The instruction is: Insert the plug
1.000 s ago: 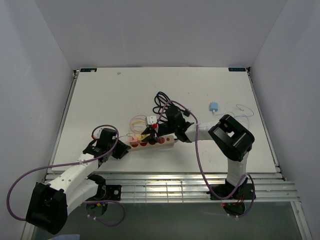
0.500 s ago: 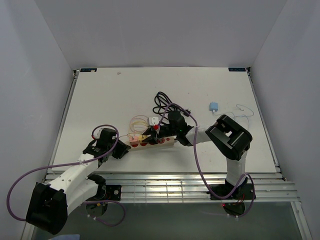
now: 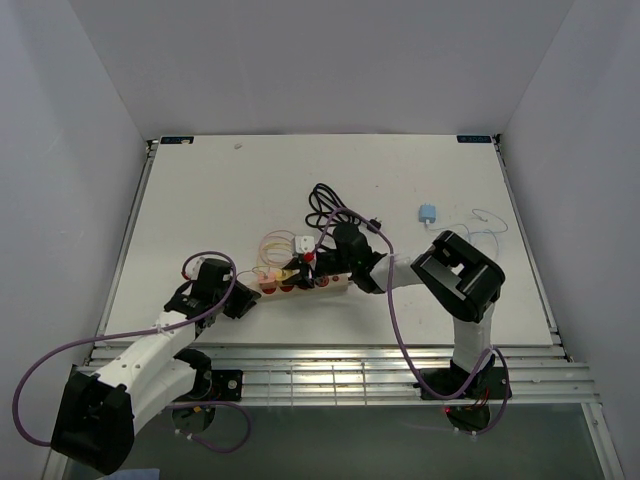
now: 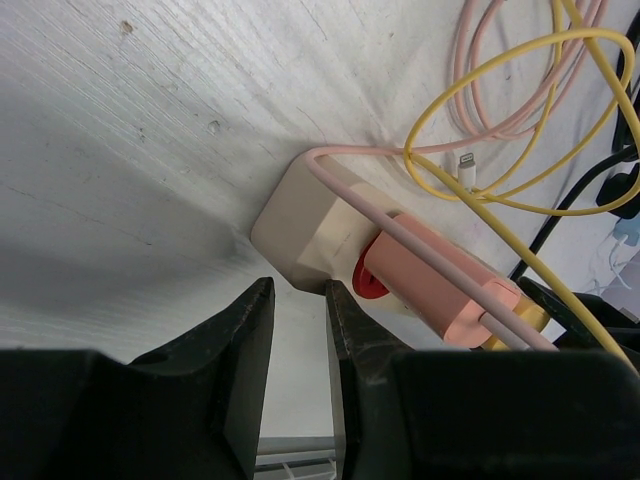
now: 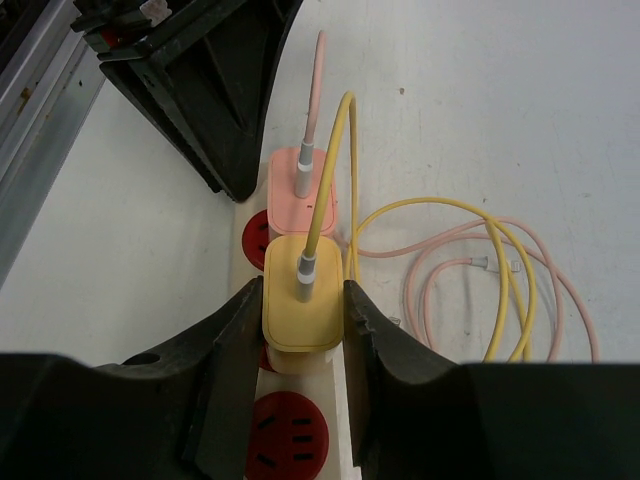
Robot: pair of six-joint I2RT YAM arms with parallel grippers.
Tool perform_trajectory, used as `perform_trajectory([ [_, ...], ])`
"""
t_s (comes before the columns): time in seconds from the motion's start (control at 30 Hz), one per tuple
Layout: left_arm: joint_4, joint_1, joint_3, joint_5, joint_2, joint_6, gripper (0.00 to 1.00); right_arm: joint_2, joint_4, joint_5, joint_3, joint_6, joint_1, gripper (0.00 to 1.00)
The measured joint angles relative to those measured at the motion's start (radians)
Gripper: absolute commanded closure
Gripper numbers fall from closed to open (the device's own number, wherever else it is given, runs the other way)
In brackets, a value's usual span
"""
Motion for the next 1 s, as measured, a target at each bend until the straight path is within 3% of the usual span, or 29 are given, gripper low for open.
perform_trajectory([
  [0.57, 0.021, 0.000, -0.011, 0.000, -0.009, 0.002, 0.63, 0.073, 0.370, 0.062, -0.132, 0.103, -0.001, 0.92],
  [1.0, 0.031, 0.000, -0.013, 0.000, -0.004, 0.012, 0.63, 0.088, 0.410, 0.098, -0.135, 0.116, 0.006, 0.92],
])
